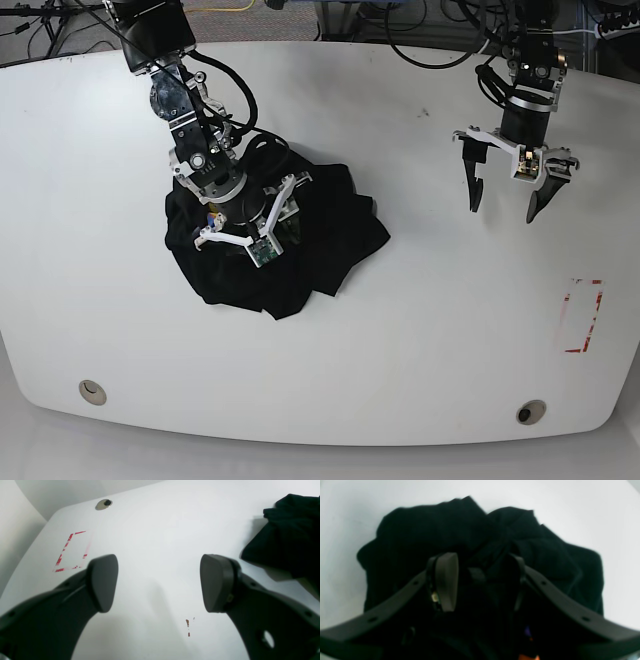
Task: Fold the T-shirt properly
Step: 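Close the right gripper on the black T-shirt fabric and hold it, then adjust the right gripper's grip on the shirt, pressing into the heap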
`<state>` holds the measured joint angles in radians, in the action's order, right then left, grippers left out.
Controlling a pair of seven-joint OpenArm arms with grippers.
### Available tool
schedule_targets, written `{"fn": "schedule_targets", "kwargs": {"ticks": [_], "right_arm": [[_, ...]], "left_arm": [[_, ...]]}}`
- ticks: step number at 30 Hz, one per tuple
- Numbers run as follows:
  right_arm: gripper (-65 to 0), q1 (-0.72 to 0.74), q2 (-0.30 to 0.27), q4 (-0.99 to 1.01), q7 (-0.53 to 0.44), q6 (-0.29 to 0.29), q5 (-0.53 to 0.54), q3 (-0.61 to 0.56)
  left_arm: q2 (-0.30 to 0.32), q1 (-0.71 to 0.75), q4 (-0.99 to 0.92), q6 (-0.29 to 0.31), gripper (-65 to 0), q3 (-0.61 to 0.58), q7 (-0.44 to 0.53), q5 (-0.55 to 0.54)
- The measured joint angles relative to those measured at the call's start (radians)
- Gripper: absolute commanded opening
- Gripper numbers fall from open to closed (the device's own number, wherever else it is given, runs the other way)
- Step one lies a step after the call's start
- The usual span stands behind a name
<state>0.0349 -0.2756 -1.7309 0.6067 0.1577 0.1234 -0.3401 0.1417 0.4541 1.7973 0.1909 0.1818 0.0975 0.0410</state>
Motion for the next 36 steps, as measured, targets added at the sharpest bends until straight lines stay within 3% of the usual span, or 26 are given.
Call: {"fn": "schedule_targets", "kwargs": {"ticks": [36], "right_arm": [[-36.2,0.007,-0.004,0.041,-0.009,0.000,-0.015,-0.002]], "left_arm": [[0.001,-0.003,0.000,0.001,-16.8,0.005,0.004,0.000]]}}
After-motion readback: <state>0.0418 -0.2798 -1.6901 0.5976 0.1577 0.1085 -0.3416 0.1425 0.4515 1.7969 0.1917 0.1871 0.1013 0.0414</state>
